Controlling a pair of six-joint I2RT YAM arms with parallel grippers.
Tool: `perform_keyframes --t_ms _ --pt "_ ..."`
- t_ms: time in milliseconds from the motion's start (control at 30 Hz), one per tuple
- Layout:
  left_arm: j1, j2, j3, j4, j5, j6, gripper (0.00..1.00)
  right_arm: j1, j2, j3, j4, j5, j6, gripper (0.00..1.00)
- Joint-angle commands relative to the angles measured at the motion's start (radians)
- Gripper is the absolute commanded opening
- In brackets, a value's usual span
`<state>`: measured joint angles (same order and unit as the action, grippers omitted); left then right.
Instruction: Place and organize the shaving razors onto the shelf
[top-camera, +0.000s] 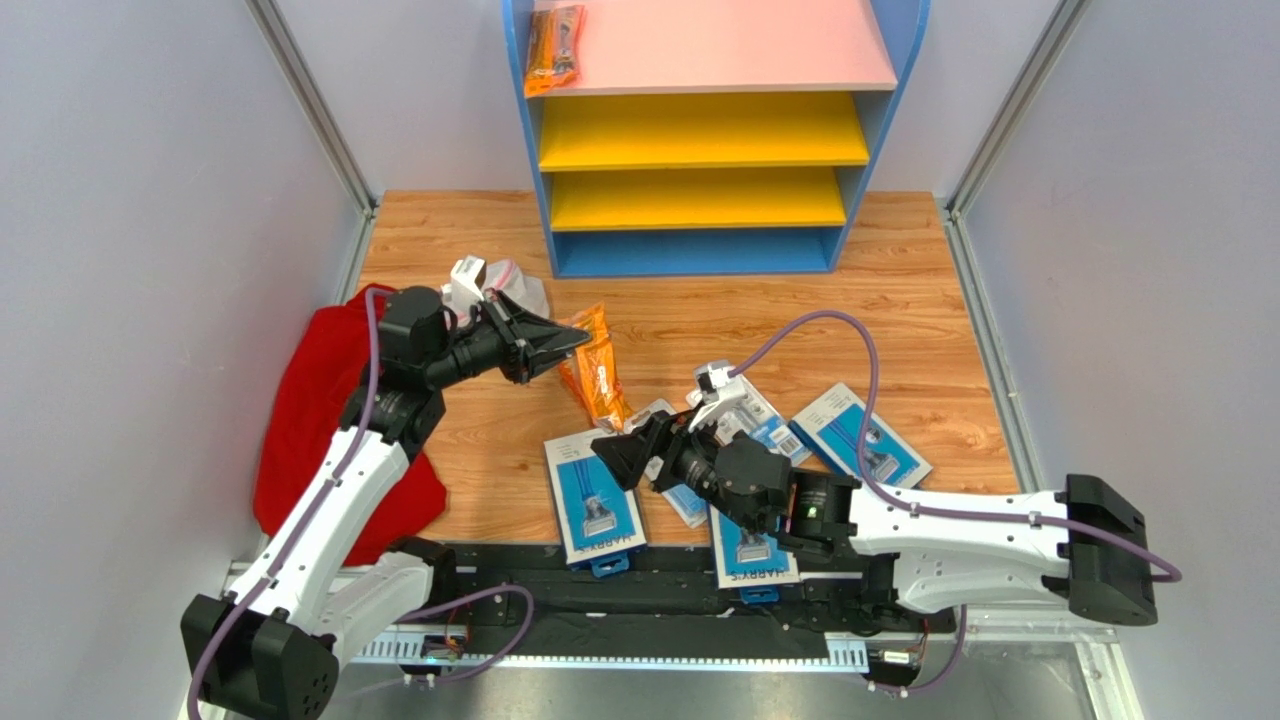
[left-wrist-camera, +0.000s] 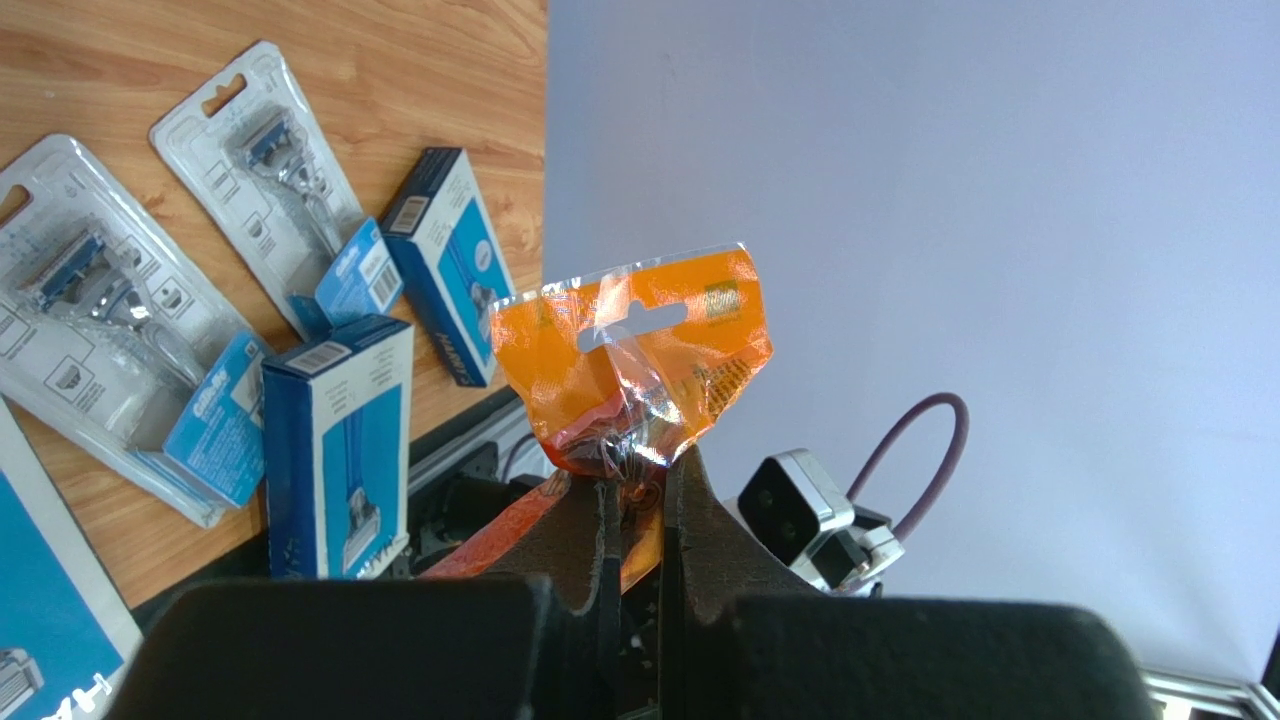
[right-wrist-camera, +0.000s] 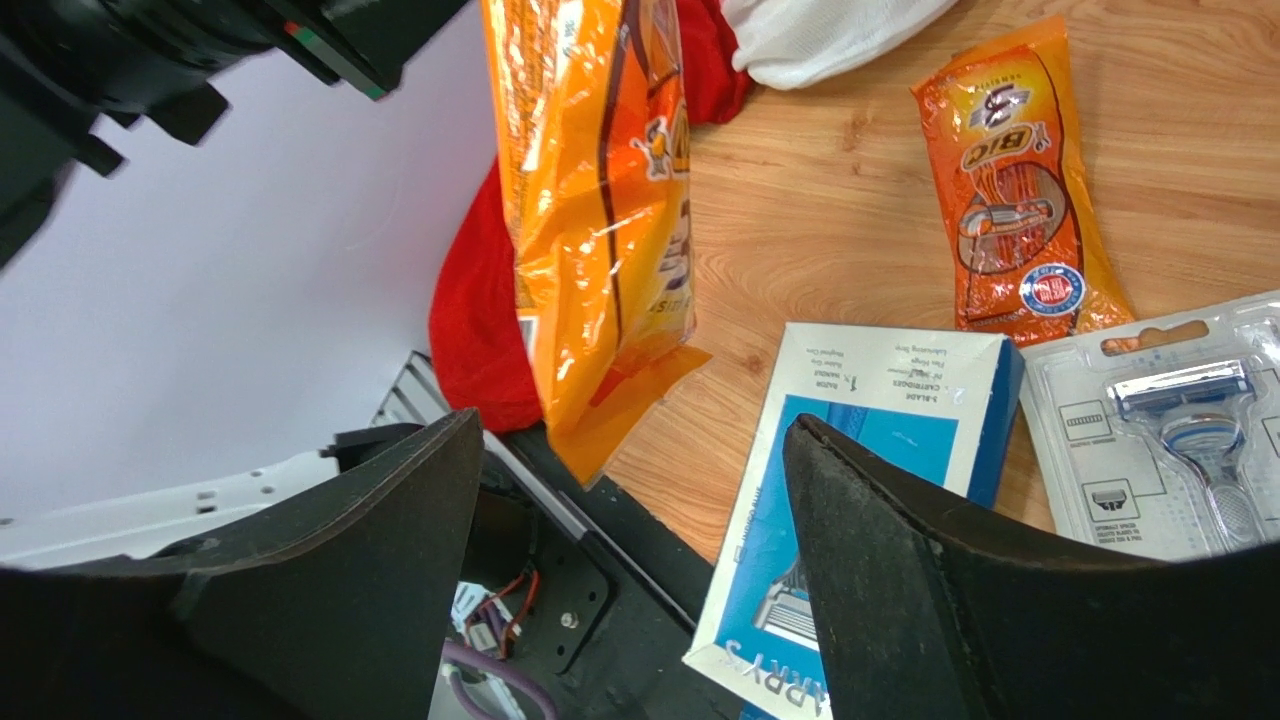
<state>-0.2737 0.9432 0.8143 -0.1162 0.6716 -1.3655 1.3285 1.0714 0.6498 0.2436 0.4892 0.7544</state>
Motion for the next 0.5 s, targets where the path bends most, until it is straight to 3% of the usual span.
perform_keyframes --t_ms 0,367,467 --pt "-0.007 -0.006 0.039 0.021 0.022 -0.007 0.00 0.008 0.044 0.048 0.106 0.043 -0.039 0.75" --pt "-0.012 0.000 0.036 -0.026 0.039 0.040 0.00 0.006 0.047 0.047 0.163 0.095 -0.087 0.68" --pt "-0.018 0.003 0.026 -0.017 0.037 0.039 0.00 0.003 0.059 0.054 0.161 0.107 -0.076 0.62"
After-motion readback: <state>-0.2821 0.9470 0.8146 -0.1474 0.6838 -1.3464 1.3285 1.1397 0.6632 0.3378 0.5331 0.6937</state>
